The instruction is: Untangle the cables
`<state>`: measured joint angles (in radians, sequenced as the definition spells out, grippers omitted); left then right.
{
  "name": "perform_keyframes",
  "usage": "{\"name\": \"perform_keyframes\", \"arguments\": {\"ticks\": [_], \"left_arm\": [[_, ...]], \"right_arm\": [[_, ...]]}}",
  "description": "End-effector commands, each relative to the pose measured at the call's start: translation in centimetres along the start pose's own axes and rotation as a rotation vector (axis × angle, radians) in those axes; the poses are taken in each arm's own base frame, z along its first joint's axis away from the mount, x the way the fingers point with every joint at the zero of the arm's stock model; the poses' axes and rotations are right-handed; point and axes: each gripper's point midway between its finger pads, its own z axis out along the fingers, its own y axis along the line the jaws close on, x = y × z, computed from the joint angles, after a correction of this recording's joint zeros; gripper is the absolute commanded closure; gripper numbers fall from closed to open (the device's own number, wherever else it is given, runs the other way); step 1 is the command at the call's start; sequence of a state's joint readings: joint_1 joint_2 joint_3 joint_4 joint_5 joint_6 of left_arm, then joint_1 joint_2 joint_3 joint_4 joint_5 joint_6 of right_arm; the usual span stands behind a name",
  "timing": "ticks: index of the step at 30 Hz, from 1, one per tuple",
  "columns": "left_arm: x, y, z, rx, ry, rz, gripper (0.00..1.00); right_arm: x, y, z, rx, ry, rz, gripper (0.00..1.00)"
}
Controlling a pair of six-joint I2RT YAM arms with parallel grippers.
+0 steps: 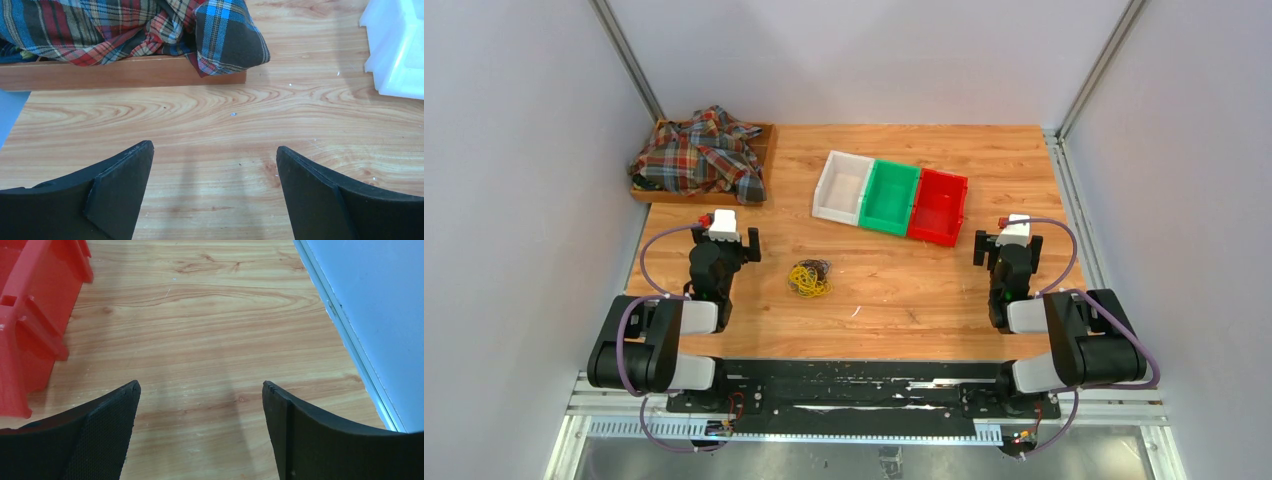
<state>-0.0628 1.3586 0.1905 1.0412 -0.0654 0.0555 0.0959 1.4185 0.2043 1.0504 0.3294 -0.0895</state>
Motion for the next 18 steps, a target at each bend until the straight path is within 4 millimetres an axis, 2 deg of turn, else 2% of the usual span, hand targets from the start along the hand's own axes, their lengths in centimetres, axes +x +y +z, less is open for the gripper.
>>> {"name": "perform_keyframes", "arguments": {"ticks": [1, 14, 17, 18], "left_arm": [[-0.6, 0.5, 0.2, -0.023, -0.021, -0.002, 0.02], [-0.6, 0.4, 0.2, -0.018, -0.02, 0.002, 0.02], [-1.0, 0.7, 0.4, -0.033, -0.017, 0.0, 0.02], [-1.4, 1.1, 0.6, -0.054, 0.001, -0.006, 0.02]], "right_arm": [[-0.7, -0.2, 0.3, 0.001, -0.027, 0.01, 0.09], [-0.7, -0.2, 0.3, 0.0, -0.023, 0.012, 0.09], [-1.6, -0.7, 0.0, 0.036, -0.028, 0.007, 0.09], [-1.9, -1.4, -0.2, 0.092, -0.003, -0.001, 0.09]]}}
